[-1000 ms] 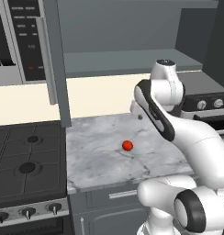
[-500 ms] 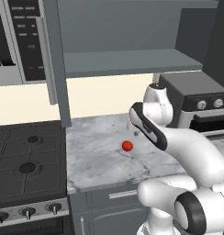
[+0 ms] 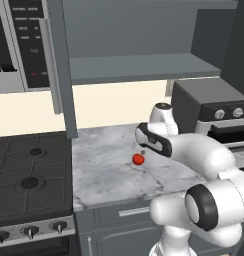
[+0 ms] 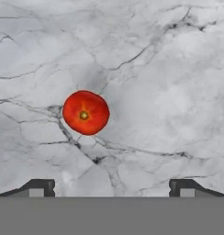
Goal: Pick the tomato from the counter and place it in the cabinet. Then close the cabinet.
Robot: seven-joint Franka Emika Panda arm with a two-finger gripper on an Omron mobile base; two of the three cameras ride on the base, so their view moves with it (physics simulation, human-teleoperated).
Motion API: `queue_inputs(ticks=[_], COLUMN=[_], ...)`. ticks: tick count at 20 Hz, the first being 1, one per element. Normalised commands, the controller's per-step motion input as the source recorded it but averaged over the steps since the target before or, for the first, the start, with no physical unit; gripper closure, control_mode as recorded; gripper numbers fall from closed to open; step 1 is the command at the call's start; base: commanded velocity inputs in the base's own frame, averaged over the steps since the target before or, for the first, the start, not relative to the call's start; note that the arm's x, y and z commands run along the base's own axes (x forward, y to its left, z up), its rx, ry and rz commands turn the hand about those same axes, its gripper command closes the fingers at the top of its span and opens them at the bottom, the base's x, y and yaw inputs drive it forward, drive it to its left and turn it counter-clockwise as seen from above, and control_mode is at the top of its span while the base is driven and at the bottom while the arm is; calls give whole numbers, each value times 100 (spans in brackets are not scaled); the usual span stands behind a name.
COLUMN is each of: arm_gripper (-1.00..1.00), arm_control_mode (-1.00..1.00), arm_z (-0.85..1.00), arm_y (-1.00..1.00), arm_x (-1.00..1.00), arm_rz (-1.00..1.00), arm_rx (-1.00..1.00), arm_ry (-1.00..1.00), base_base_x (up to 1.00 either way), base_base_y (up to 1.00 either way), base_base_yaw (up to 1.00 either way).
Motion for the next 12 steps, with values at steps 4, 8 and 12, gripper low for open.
queue_inputs(ticks=[4,8,12], arm_gripper=[-100,-100,-100], arm_control_mode=[-100,-100,-100], arm_z=[-44,-39,-42], arm_y=[27,9,3], arm_x=[53,46,40], arm_rz=[0,0,0], arm_rx=[0,0,0], arm_ry=[8,6,7], base_base_x=[0,0,0], base_base_y=[0,0,0], base_base_yaw=[0,0,0])
